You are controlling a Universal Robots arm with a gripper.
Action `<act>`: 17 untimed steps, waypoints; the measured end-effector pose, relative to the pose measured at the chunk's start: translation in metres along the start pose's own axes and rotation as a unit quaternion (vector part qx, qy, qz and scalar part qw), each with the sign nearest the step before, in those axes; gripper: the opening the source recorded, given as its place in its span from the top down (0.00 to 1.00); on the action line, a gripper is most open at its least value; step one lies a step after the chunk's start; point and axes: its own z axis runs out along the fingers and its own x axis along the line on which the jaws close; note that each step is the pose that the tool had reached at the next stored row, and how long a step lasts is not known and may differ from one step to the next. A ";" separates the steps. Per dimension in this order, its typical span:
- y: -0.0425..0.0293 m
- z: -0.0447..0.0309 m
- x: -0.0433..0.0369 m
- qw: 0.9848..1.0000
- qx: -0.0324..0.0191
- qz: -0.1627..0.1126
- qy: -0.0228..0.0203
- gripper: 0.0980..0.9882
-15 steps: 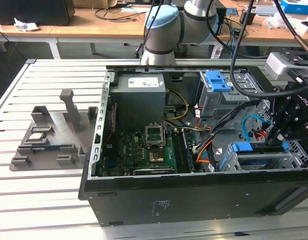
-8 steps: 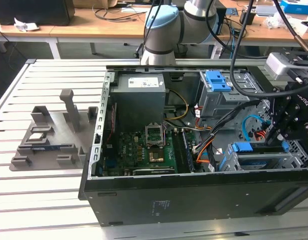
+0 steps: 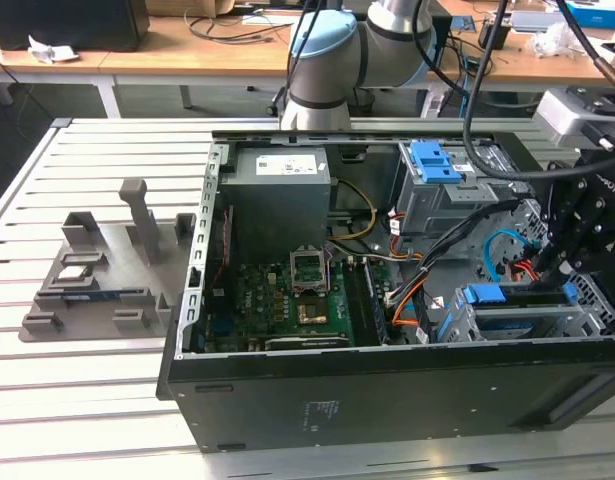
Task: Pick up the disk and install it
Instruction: 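Insert the first disk wire, then insert the second disk wire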
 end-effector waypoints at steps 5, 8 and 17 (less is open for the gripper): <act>0.0013 -0.0198 -0.0029 1.000 0.000 0.000 0.001 0.99; 0.0015 -0.0244 -0.0030 1.000 0.000 0.000 0.002 0.99; 0.0102 -0.0235 -0.0051 1.000 0.000 -0.005 -0.004 0.77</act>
